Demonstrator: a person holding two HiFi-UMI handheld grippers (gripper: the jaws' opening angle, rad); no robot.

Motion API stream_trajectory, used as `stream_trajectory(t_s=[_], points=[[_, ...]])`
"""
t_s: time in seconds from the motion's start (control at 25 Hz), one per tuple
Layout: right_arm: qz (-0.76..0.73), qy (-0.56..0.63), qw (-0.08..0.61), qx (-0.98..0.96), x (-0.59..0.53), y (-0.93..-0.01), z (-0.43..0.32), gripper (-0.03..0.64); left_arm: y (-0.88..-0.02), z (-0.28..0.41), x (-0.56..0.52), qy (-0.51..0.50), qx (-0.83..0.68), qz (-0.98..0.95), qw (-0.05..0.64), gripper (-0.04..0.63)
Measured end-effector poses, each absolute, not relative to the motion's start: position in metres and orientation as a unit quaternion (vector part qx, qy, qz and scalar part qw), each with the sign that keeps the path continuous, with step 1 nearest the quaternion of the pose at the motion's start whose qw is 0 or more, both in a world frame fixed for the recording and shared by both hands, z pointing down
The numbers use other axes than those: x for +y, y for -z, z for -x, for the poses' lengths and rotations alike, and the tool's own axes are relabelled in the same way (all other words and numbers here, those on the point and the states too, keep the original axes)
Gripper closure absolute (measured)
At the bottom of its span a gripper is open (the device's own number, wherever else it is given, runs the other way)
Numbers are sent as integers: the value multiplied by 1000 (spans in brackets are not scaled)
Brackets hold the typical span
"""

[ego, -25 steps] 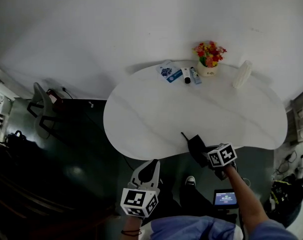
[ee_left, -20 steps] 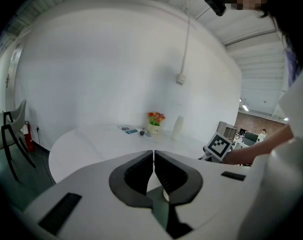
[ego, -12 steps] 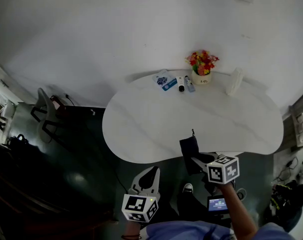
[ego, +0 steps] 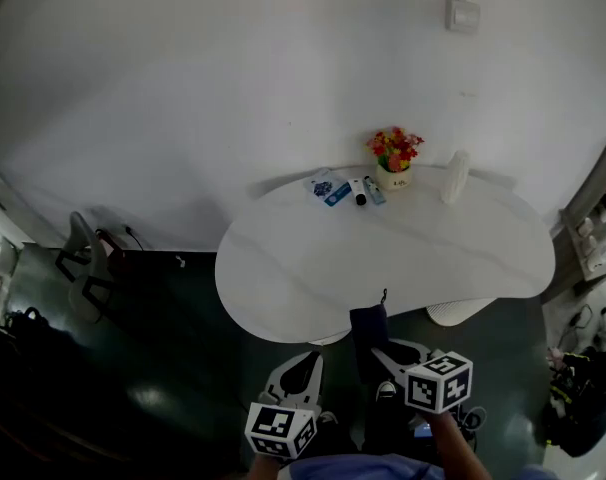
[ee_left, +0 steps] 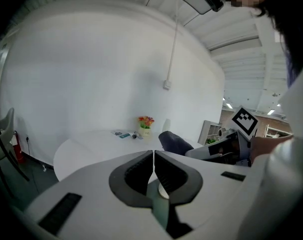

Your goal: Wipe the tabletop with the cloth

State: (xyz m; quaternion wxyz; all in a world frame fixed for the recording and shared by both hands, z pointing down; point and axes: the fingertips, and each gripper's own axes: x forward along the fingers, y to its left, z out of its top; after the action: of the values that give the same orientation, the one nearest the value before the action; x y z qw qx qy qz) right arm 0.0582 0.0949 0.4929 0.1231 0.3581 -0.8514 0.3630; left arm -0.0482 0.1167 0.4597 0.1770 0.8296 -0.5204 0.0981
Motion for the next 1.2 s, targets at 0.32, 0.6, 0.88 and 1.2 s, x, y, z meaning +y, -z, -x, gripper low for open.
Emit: stream_trajectory(t_s=[0.32, 0.6, 0.88, 1.2], points=[[-389, -346, 99, -848, 149, -478, -17, 529, -465, 81, 160, -102, -485, -852, 168, 575], [-415, -337, 94, -840, 179, -478, -7, 529, -458, 89, 175, -90, -464, -867, 155, 575], [-431, -331, 96, -834, 194, -478, -12, 529, -458, 83, 184, -88, -447, -877, 152, 575], [-440, -324, 90, -832, 202, -476, -19, 529, -456, 72, 191, -85, -435, -885, 143, 575]])
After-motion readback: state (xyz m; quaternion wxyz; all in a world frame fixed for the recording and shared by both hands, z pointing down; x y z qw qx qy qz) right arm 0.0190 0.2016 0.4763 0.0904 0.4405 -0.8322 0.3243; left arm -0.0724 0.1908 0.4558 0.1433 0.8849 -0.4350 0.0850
